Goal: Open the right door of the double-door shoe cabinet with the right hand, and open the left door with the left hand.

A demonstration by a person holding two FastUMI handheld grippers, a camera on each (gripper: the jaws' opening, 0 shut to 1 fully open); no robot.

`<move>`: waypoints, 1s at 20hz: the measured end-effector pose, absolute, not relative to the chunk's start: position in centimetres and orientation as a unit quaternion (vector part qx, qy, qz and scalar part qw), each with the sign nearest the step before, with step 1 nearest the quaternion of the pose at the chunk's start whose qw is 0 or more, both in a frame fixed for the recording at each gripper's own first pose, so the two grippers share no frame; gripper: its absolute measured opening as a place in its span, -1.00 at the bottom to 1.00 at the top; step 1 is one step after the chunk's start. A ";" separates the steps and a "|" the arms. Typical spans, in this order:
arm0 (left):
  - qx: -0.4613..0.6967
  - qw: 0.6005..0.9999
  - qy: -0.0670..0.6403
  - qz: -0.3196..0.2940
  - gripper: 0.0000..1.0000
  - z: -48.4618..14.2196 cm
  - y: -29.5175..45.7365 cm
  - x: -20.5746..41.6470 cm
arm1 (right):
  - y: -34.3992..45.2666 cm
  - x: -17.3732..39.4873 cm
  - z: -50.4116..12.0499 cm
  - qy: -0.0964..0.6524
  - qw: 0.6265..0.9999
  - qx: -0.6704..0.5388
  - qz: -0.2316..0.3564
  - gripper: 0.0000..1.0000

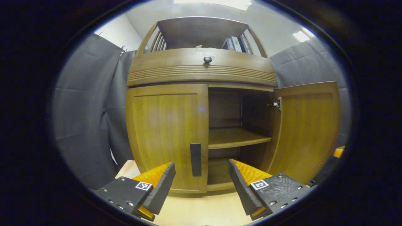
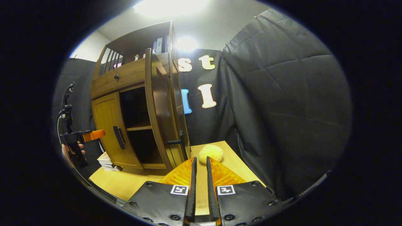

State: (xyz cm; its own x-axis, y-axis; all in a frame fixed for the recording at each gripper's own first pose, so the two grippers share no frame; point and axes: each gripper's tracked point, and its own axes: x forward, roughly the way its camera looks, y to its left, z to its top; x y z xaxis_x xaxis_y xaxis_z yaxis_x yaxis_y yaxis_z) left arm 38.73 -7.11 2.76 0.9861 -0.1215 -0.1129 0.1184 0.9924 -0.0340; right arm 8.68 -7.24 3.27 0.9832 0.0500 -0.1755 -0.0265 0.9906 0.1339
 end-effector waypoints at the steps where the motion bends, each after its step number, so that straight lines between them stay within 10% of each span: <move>1: -0.011 0.996 0.058 -0.062 0.96 2.4 -6.9 39.8 | -7.3 8.2 3.1 0.092 0.994 0.065 0.008 -0.70; 7: 0.003 0.996 0.060 -0.069 0.93 0.1 -6.8 46.1 | -6.2 6.3 3.9 0.087 0.993 0.067 -0.040 0.98; 20: -0.038 0.992 0.071 -0.099 0.53 -3.2 -8.0 52.2 | -3.4 4.9 4.4 0.100 0.991 0.045 -0.078 0.95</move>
State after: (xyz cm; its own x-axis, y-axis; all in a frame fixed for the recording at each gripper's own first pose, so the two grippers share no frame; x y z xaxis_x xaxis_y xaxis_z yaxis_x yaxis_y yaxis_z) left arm 52.22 -8.05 -3.23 0.9703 -0.2015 -0.1335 0.1907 0.9775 -0.0896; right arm 4.91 -3.43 4.39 0.9679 -0.1466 -0.2042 0.1643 0.9837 0.0729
